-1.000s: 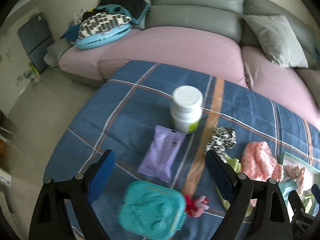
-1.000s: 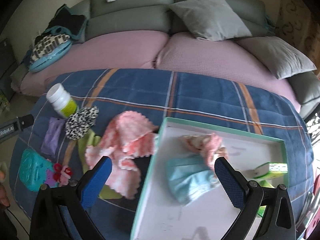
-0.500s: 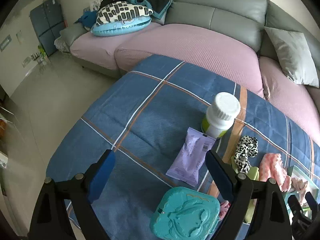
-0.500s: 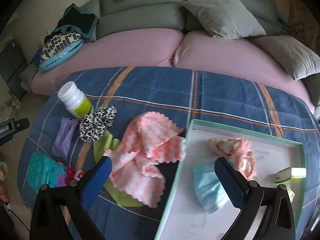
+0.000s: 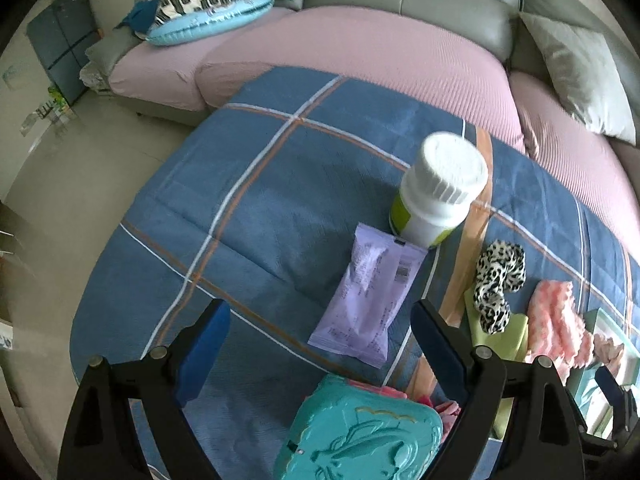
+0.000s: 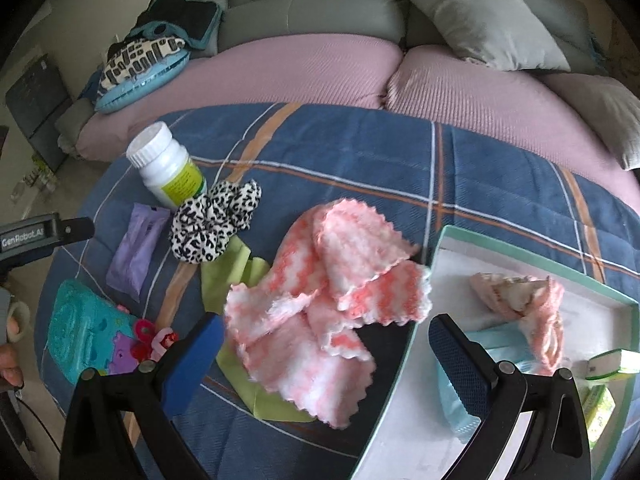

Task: Organize soft objects
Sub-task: 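Move left tool to the purple wipes pack while right tool approaches pink-white cloth, then close left tool on purple wipes pack while right tool grasps pink-white cloth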

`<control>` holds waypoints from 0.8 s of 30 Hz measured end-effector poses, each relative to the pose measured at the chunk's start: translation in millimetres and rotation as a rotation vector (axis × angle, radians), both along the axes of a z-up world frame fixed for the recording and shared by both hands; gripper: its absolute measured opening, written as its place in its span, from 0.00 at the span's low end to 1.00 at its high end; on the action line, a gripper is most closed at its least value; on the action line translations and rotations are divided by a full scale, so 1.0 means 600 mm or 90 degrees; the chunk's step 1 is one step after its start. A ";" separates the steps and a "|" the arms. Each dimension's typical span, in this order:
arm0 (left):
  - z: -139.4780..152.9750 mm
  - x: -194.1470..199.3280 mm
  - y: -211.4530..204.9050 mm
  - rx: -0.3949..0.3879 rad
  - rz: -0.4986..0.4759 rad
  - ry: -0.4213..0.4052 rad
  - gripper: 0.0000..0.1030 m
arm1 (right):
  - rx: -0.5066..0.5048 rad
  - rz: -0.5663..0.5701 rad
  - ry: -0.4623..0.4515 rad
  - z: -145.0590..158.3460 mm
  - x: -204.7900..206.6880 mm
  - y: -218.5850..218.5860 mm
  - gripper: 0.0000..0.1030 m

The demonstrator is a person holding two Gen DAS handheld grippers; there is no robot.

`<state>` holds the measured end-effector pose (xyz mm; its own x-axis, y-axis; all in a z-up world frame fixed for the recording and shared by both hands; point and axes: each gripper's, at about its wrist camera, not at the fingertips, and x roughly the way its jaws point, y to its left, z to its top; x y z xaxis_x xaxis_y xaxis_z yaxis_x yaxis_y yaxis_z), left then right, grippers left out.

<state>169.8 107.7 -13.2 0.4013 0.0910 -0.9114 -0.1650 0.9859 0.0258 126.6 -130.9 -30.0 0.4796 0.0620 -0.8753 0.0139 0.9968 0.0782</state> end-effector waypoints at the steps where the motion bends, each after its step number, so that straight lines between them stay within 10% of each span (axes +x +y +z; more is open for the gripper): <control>1: -0.001 0.001 0.000 0.001 -0.003 0.002 0.89 | 0.002 0.003 0.006 -0.005 0.002 0.002 1.00; 9: -0.014 0.030 0.014 -0.022 -0.031 0.053 0.89 | 0.010 0.019 0.021 -0.023 0.004 0.013 0.93; 24: -0.074 0.084 -0.024 -0.044 -0.089 0.158 0.88 | 0.045 0.017 0.040 -0.047 0.008 0.003 0.39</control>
<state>220.0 93.5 -57.6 0.1702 -0.0158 -0.9853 -0.0247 0.9995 -0.0203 131.5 -129.2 -58.1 0.4217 0.1369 -0.8964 -0.0062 0.9889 0.1481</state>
